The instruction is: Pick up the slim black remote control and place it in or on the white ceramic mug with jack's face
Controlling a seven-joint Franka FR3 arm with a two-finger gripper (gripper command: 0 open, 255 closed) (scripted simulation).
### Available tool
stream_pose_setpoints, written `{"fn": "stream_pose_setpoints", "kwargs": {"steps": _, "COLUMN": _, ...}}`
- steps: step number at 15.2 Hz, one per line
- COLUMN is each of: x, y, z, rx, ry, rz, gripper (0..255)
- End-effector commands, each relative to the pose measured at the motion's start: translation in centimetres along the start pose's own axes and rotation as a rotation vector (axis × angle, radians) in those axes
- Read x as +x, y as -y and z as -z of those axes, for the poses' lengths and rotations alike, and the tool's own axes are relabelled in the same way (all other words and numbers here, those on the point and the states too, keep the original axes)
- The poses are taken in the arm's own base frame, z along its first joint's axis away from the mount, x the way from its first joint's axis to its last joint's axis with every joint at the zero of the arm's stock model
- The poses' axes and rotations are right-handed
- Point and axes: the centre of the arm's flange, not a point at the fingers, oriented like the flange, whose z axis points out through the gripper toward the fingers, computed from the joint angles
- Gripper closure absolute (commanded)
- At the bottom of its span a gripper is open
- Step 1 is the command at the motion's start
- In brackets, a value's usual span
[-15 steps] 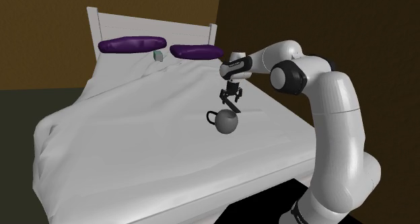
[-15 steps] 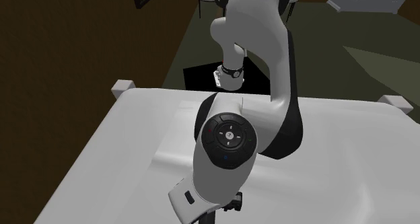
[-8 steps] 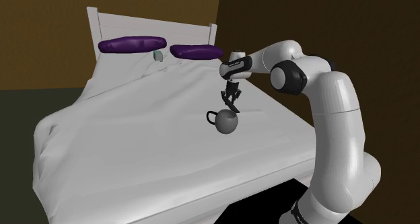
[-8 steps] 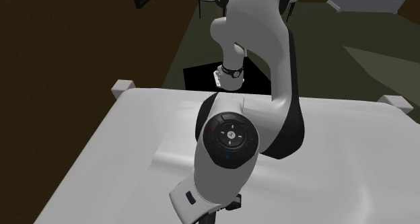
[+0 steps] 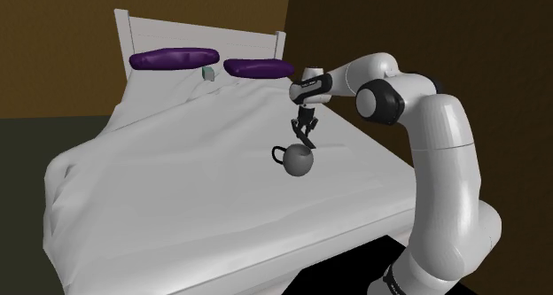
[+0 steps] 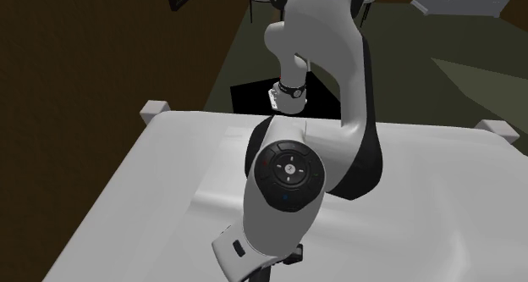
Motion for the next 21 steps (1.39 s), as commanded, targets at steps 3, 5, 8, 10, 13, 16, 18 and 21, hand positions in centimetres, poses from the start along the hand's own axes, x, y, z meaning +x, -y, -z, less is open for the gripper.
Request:
{"fn": "stream_pose_setpoints", "kwargs": {"steps": 3, "x": 0.0, "y": -0.3, "z": 1.8, "rx": -0.001, "ry": 0.002, "rz": -0.001, "gripper": 255}}
{"fn": "stream_pose_setpoints", "kwargs": {"steps": 5, "x": 0.0, "y": -0.4, "z": 2.8, "rx": -0.001, "ry": 0.002, "rz": -0.001, "gripper": 255}}
{"fn": "stream_pose_setpoints", "kwargs": {"steps": 8, "x": 0.0, "y": -0.5, "z": 4.4, "rx": -0.001, "ry": 0.002, "rz": -0.001, "gripper": 255}}
{"fn": "stream_pose_setpoints", "kwargs": {"steps": 10, "x": 0.0, "y": -0.6, "z": 5.4, "rx": -0.001, "ry": 0.002, "rz": -0.001, "gripper": 255}}
{"fn": "stream_pose_setpoints", "kwargs": {"steps": 13, "x": 0.0, "y": -0.7, "z": 7.0, "rx": -0.001, "ry": 0.002, "rz": -0.001, "gripper": 255}}
{"fn": "stream_pose_setpoints", "kwargs": {"steps": 16, "x": 0.1, "y": -0.8, "z": 8.6, "rx": -0.001, "ry": 0.002, "rz": -0.001, "gripper": 255}}
{"fn": "stream_pose_setpoints", "kwargs": {"steps": 18, "x": 0.1, "y": -0.9, "z": 9.7, "rx": -0.001, "ry": 0.002, "rz": -0.001, "gripper": 255}}
{"fn": "stream_pose_setpoints", "kwargs": {"steps": 21, "x": 0.1, "y": -1.0, "z": 11.2, "rx": -0.001, "ry": 0.002, "rz": -0.001, "gripper": 255}}
